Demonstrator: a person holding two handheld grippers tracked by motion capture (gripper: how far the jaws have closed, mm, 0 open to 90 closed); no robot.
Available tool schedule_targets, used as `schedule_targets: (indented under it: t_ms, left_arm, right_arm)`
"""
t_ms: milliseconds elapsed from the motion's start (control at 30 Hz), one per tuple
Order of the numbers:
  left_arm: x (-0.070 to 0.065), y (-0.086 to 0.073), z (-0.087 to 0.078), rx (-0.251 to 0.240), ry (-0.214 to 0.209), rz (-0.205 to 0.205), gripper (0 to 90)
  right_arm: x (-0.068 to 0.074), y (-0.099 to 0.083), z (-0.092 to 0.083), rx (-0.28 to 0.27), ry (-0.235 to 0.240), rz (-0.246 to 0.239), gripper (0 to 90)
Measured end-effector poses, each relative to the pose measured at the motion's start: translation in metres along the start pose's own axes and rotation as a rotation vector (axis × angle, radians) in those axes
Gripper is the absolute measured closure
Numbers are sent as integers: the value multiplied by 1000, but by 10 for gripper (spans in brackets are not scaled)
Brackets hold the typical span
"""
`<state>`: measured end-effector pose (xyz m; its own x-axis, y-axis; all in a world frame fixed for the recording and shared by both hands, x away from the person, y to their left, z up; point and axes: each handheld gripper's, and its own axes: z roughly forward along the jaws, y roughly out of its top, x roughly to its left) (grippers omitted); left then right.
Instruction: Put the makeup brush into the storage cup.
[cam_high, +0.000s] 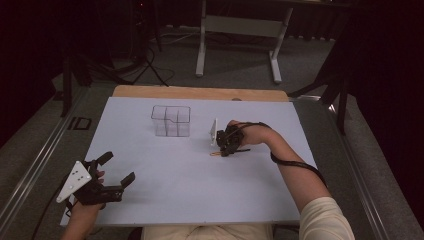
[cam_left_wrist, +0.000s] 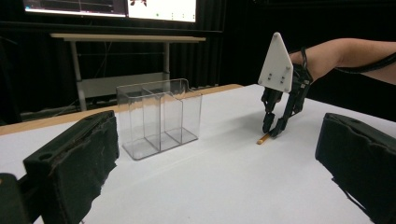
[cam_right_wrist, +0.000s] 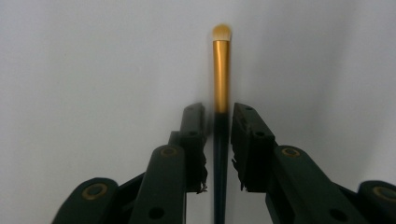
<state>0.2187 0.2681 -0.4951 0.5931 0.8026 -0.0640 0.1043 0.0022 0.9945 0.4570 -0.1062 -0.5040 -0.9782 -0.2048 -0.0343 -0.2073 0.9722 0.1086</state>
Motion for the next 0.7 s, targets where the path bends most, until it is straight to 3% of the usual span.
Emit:
schedule_targets:
  t_ms: [200,367,467,533,700]
  left_arm:
    - [0,0,0,-5,1,-6,4]
    - [-1,0,0,-8,-7,-3,4]
    - [-1,0,1,-3,-10,3,4]
    - [-1,0,1,-1,-10,6,4]
    - [-1,-1,2,2,-13,0,4]
  right_arm:
    - [0,4,3,30,5,8,783]
    - [-3,7,3,49,13,127,836]
    - [-2,11,3,67,1,150,840]
    - [-3,12,-1,36,24,202,841]
    - [0,11,-17,-50,34,224,841]
